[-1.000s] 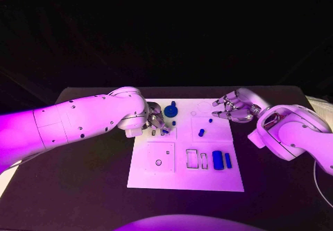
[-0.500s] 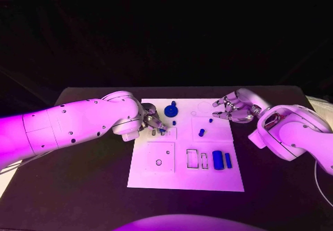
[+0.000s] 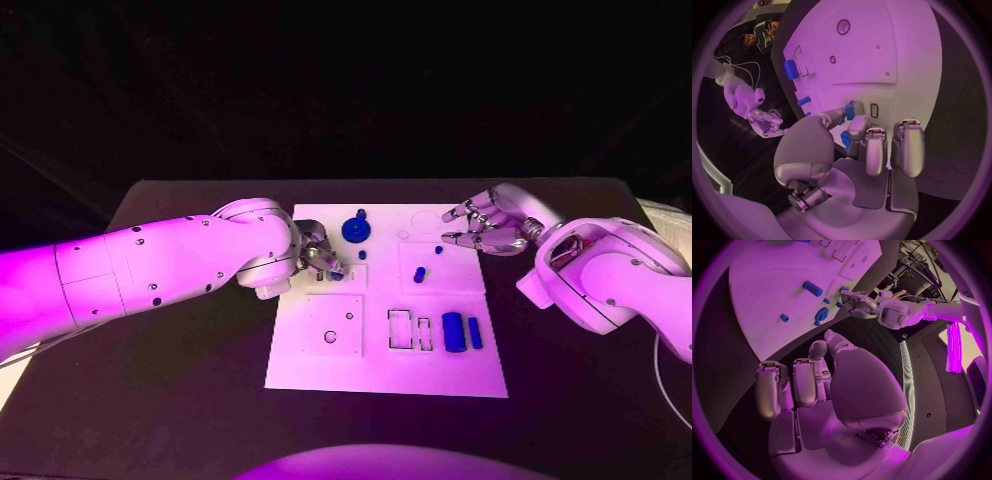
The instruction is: Assemble the parts on the task board
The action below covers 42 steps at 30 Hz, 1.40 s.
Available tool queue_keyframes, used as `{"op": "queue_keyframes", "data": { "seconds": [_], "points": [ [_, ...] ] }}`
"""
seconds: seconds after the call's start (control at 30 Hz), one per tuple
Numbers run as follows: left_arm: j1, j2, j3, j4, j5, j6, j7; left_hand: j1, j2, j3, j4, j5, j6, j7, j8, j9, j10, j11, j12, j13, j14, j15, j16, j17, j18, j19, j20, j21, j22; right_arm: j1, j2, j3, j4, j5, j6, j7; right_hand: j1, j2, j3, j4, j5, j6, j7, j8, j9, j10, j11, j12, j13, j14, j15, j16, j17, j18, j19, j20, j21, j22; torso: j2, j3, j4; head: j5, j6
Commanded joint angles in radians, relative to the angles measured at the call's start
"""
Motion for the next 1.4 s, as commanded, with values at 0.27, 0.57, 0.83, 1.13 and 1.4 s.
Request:
{"op": "queue_keyframes", "data": {
  "seconds": [0.27, 0.57, 0.83, 1.13, 1.4],
  "points": [
    [-0.002, 0.001, 0.0, 0.001, -0.036, 0.048, 0.001, 0.002, 0.001, 0.161, -0.179, 0.018, 0.003, -0.006, 0.008, 0.003, 0.006, 0.0, 0.004, 0.001, 0.105, -0.003, 0.003, 0.263, -0.014, 0.032, 0.0, 0.003, 0.121, -0.001, 0.0, 0.0, 0.004, 0.007, 0.012, 0.007, -0.011, 0.003, 0.001, 0.009, -0.002, 0.008, -0.001, 0.0, 0.002, -0.001, -0.001, 0.001, 0.0, 0.036, -0.004, -0.006, 0.001, 0.012, -0.006, -0.003, -0.005, 0.017, 0.001, -0.0002, 0.0005, -0.001, -0.005],
    [-0.003, 0.004, 0.0, -0.006, -0.036, 0.064, 0.0, 0.0, 0.0, 0.161, -0.184, 0.028, 0.003, -0.006, 0.009, 0.004, 0.008, 0.0, 0.006, 0.002, 0.105, -0.003, 0.003, 0.263, -0.015, 0.032, 0.0, 0.004, 0.122, -0.001, 0.0, 0.0, 0.005, 0.008, 0.013, 0.008, -0.013, 0.003, 0.0, 0.011, -0.002, 0.008, -0.001, 0.0, 0.002, -0.001, -0.001, 0.001, 0.001, 0.036, -0.004, -0.006, 0.001, 0.012, -0.006, -0.003, -0.005, 0.016, 0.001, -0.0005, -0.0008, 0.001, -0.011],
    [-0.003, 0.003, 0.0, -0.008, -0.044, 0.079, -0.001, 0.001, -0.001, 0.16, -0.186, 0.032, 0.004, -0.006, 0.009, 0.004, 0.008, 0.0, 0.006, 0.002, 0.105, -0.003, 0.003, 0.263, -0.015, 0.032, 0.0, 0.004, 0.122, -0.001, 0.0, 0.0, 0.004, 0.008, 0.014, 0.009, -0.013, 0.003, 0.0, 0.011, -0.002, 0.008, -0.001, 0.0, 0.002, -0.001, -0.001, 0.001, 0.001, 0.036, -0.004, -0.006, 0.001, 0.012, -0.006, -0.003, -0.005, 0.016, 0.001, -0.0001, 0.0011, 0.0, -0.014],
    [-0.003, 0.001, 0.0, -0.011, -0.051, 0.067, -0.002, 0.001, 0.0, 0.16, -0.187, 0.035, 0.004, -0.006, 0.009, 0.004, 0.009, 0.0, 0.006, 0.003, 0.105, -0.003, 0.003, 0.263, -0.015, 0.034, 0.0, 0.005, 0.125, -0.001, 0.0, 0.0, 0.003, 0.008, 0.016, 0.01, -0.014, 0.004, -0.001, 0.013, 0.0, 0.009, -0.001, 0.0, 0.002, -0.001, -0.001, 0.001, 0.0, 0.036, -0.004, -0.007, 0.001, 0.012, -0.007, -0.003, -0.005, 0.016, 0.0, 0.0002, 0.0004, -0.001, -0.017],
    [-0.003, 0.001, 0.0, -0.009, -0.052, 0.091, -0.003, 0.001, -0.001, 0.16, -0.19, 0.038, 0.006, -0.006, 0.009, 0.005, 0.014, -0.001, 0.012, 0.01, 0.105, -0.003, 0.003, 0.263, -0.017, 0.036, 0.0, 0.009, 0.131, -0.001, 0.0, 0.0, 0.003, 0.008, 0.018, 0.01, -0.014, 0.004, -0.001, 0.013, 0.0, 0.009, -0.001, 0.0, 0.002, -0.001, -0.001, 0.001, 0.0, 0.036, -0.004, -0.007, 0.001, 0.012, -0.007, -0.003, -0.005, 0.016, 0.0, 0.0001, 0.0001, 0.0, -0.017]
  ]
}}
